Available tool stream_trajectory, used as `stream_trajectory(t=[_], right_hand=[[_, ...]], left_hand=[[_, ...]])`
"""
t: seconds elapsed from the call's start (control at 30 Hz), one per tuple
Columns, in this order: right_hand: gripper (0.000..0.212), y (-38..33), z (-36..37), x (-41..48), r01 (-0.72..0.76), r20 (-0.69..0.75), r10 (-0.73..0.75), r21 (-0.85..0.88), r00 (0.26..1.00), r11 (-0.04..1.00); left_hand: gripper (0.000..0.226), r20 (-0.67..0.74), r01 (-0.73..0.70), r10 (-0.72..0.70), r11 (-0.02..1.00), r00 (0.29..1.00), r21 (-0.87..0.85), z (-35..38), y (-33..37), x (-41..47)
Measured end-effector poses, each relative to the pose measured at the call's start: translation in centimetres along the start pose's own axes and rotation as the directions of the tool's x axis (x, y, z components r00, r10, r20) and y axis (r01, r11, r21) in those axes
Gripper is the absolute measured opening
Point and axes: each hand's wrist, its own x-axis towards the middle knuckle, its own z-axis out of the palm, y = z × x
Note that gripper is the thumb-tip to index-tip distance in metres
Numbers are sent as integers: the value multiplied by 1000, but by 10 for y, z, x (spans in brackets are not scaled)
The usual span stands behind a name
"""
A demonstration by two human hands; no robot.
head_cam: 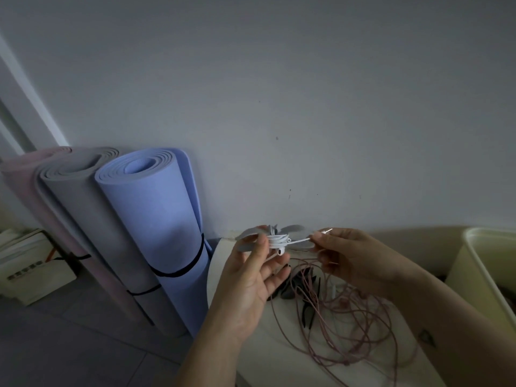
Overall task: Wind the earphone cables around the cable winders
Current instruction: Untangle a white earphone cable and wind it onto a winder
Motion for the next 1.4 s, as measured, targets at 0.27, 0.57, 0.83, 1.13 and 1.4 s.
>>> stream_trajectory(t=[0.27,0.57,0.83,1.13,1.4], right_hand=[[13,-7,11,-6,125,-16,-146,-433,989,893],[8,-8,26,-11,174,-88,-232,-427,969,887],[24,-4,38,-15,236,-7,-370,-759,929,607],[15,2,44,-11,282,-146,-378,-440,914,852],[27,13,32,3,51,-61,-45,99,997,994]], left_hand=[[52,175,178,-221,957,960,230,1,-7,2],[43,13,136,-150,924,989,358,-4,-10,5],[32,-23,18,-9,904,1000,428,-5,-8,2],[25,8,-75,80,884,997,461,-1,-8,-3],[31,14,-169,193,815,981,555,-1,-15,-4]])
